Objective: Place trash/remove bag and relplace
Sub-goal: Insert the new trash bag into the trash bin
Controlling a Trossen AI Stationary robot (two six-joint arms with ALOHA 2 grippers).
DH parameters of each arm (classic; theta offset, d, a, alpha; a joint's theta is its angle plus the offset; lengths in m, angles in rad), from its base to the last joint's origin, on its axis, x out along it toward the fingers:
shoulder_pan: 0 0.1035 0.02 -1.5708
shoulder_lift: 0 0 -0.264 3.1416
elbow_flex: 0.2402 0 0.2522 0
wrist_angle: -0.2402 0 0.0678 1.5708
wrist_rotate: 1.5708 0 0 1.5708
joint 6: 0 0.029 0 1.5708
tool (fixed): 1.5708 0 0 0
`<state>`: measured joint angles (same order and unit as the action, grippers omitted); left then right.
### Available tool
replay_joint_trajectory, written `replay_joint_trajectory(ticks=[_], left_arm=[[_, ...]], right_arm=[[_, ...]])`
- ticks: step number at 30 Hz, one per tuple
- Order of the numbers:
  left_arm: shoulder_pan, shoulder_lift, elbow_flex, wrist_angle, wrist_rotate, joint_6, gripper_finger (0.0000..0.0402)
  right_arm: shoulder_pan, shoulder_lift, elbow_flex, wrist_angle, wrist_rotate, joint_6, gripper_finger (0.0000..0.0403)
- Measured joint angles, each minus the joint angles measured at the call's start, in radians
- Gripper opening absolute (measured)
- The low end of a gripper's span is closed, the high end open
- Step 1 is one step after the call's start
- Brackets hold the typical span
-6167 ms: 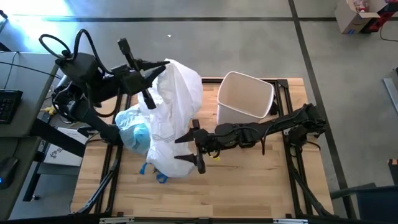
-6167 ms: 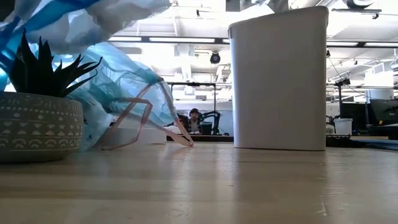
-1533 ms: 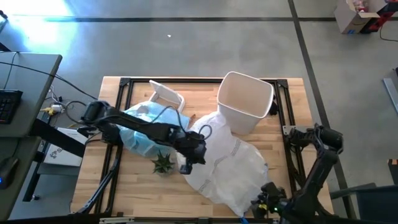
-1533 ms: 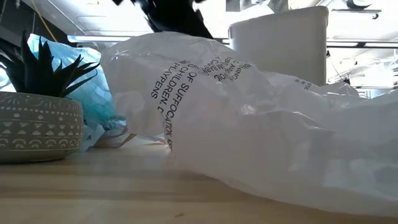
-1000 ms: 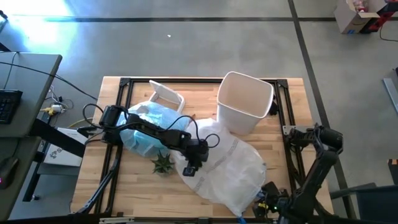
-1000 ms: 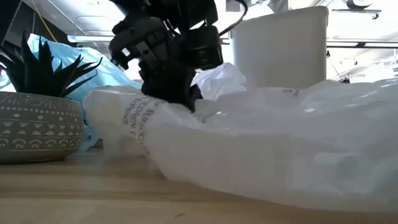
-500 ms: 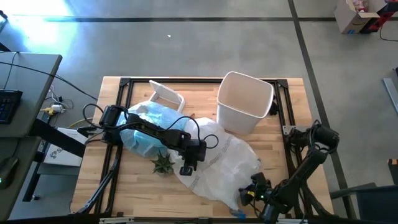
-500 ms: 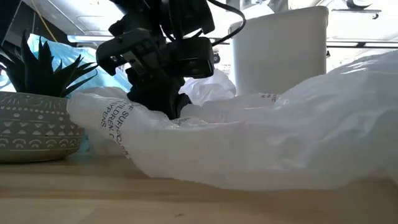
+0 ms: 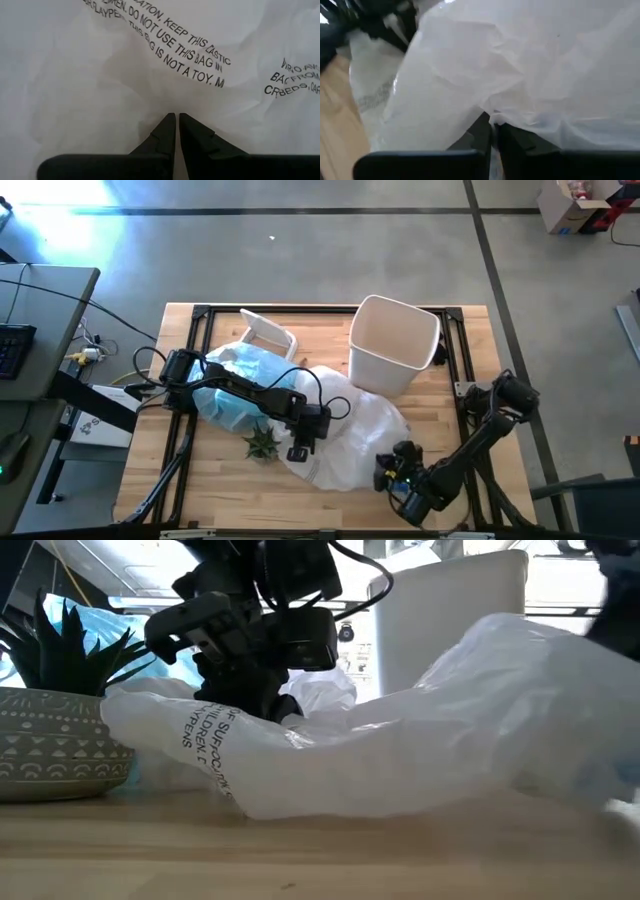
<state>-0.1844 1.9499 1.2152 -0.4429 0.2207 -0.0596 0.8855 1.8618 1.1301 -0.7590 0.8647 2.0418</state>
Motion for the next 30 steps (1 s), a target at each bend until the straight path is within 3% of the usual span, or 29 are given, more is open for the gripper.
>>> replay_joint_trajectory(ticks=[3,6,14,25,30], left_arm=[[0.0,-0.003,0.0,-0.016,-0.004,-0.001,0.0007],[0.0,-0.021,0.0,-0.014,-0.032,-0.015,0.0007],[-0.003,-0.161,0.0,0.08,-0.105,-0.033,0.0007],[-0.056,-0.511,0.0,0.098,-0.316,-0.034,0.0007],[-0.095,-0.634,0.0,0.084,-0.339,-0.035,0.0007]], right_arm=[[-0.017,-0.002,0.0,0.014,0.054,-0.043,0.0004],[-0.021,-0.003,0.029,0.023,0.172,-0.132,0.0001],[-0.062,-0.077,0.205,-0.011,0.482,-0.607,0.0],[-0.169,-0.2,0.56,-0.016,0.494,-1.37,0.0],[-0.248,-0.207,0.799,-0.015,0.504,-1.721,0.0]])
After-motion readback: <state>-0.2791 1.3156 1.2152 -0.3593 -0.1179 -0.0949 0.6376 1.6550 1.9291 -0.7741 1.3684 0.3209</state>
